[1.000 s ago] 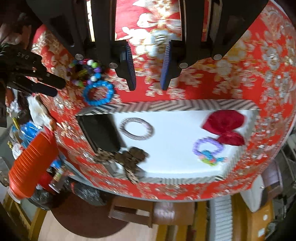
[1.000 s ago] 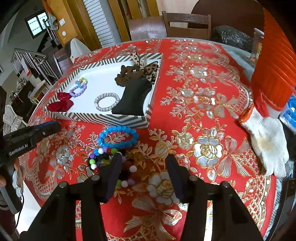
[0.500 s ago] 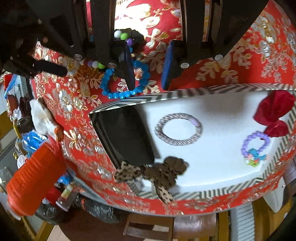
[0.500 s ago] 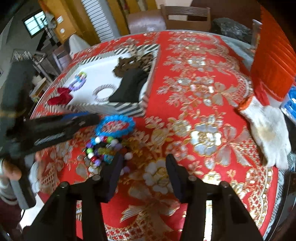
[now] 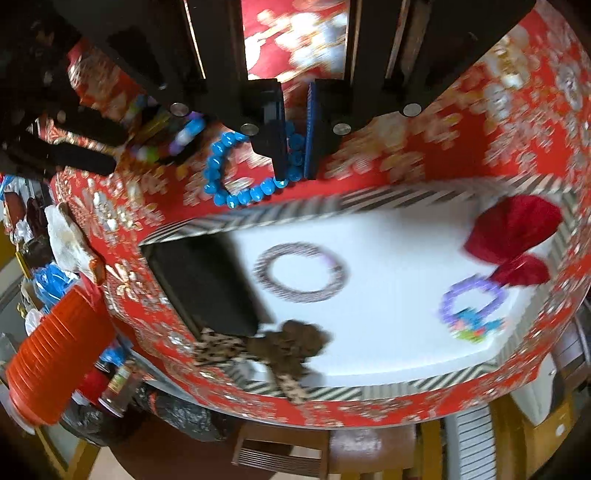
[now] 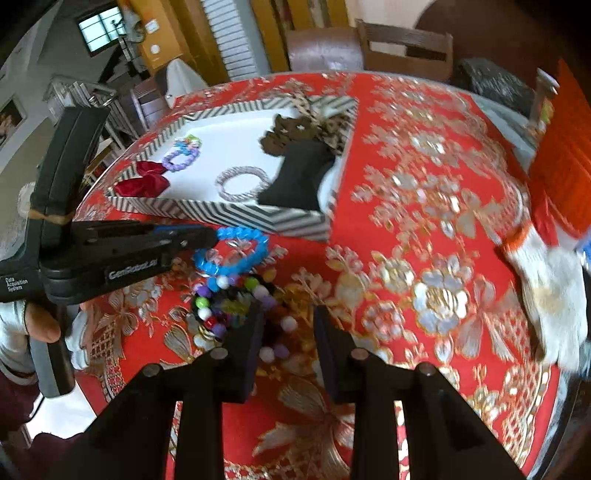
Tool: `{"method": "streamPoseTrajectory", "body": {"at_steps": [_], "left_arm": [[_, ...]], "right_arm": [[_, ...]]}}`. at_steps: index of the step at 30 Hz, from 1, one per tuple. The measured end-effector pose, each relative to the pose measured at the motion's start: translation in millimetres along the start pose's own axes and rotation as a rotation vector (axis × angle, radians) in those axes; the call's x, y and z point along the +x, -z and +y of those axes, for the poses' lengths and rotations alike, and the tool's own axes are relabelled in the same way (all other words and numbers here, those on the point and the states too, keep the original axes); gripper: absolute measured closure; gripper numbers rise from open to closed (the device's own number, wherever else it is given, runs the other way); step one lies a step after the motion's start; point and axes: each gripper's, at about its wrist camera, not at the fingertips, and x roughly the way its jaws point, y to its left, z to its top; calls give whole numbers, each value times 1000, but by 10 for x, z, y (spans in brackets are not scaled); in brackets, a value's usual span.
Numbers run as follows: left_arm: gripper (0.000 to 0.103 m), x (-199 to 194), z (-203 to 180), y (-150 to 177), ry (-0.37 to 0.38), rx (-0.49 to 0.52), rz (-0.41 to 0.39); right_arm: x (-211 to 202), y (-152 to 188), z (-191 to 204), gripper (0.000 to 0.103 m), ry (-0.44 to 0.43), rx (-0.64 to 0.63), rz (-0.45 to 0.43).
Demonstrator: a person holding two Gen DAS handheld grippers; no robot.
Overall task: Organize jewelry
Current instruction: 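Grasp the blue bead bracelet with the left tool while the right tool grasps the multicolour bracelet, then carry the blue bracelet over the tray with the left tool while the right tool carries the multicolour one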
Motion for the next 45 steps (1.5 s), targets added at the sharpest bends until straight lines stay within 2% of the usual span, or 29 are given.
{"method": "streamPoseTrajectory", "body": {"at_steps": [6,7,8,9,19,26,35,45], "left_arm": [[98,-139,261,96,-1,-42,-16],[98,-146,274,99,3,-47,-17],[98,-159,292,104,7,-53,-19],[98,-181,309,107,15,-60,-22],[98,-537,281,29,57,-52,-91],[98,-819,309,-73,41,-44,-146],[98,-1051,427,-271,2,-46,-205],[97,-1037,562,-458,-72,-37,-226]], "right_arm": [[228,-113,180,74,17,-114,38],[249,-128,179,76,13,-107,36],[241,-134,172,93,3,-93,28],[216,-138,159,94,-18,-75,19],[-433,-249,128,94,-179,16,-127],[-680,-389,238,94,-195,-4,-196],[-681,-534,306,94,-188,-11,-207],[-560,-748,393,94,-175,-25,-201]]}}
